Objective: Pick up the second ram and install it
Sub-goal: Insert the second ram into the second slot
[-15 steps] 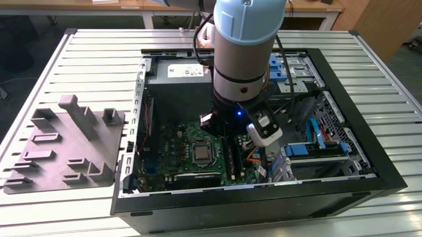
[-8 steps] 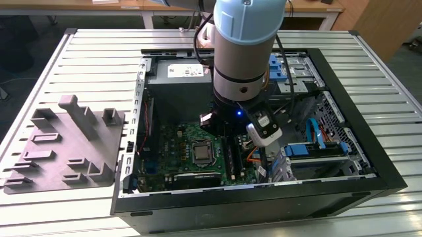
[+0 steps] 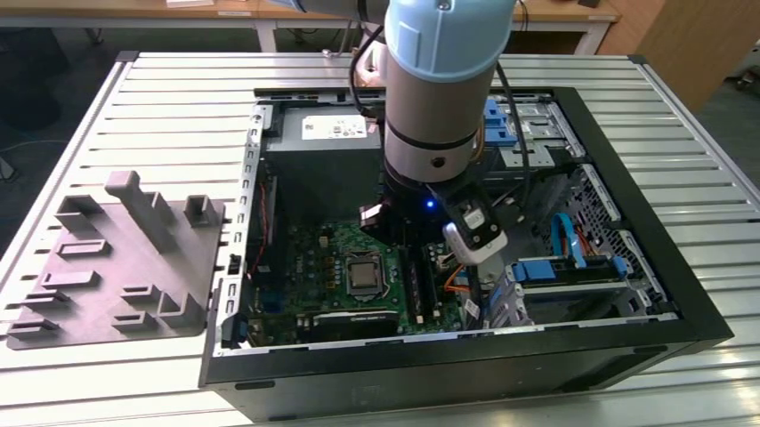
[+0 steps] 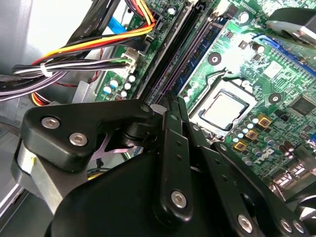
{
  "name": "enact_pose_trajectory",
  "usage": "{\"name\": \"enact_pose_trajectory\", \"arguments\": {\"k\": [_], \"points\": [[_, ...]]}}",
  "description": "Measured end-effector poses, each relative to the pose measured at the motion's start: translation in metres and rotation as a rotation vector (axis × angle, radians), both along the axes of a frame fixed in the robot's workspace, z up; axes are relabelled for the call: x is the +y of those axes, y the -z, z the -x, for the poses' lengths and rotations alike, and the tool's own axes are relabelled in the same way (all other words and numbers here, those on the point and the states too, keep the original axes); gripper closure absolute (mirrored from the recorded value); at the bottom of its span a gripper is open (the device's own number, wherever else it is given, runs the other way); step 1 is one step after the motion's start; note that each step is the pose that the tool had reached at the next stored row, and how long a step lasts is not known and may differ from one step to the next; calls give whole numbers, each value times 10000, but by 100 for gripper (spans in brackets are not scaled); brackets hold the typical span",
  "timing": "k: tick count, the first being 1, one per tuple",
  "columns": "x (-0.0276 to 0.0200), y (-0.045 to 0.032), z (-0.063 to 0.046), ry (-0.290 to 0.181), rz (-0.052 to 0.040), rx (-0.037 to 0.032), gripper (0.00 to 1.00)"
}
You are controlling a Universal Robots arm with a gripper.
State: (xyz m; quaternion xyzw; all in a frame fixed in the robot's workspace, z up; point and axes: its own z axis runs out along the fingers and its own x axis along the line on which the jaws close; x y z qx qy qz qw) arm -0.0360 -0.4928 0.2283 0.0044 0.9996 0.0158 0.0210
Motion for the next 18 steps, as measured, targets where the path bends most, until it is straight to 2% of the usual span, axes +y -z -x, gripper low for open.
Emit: {"name": "enact_pose_trajectory", "arguments": {"k": [18], "points": [[0, -12, -12, 63, -2, 0, 89]]}}
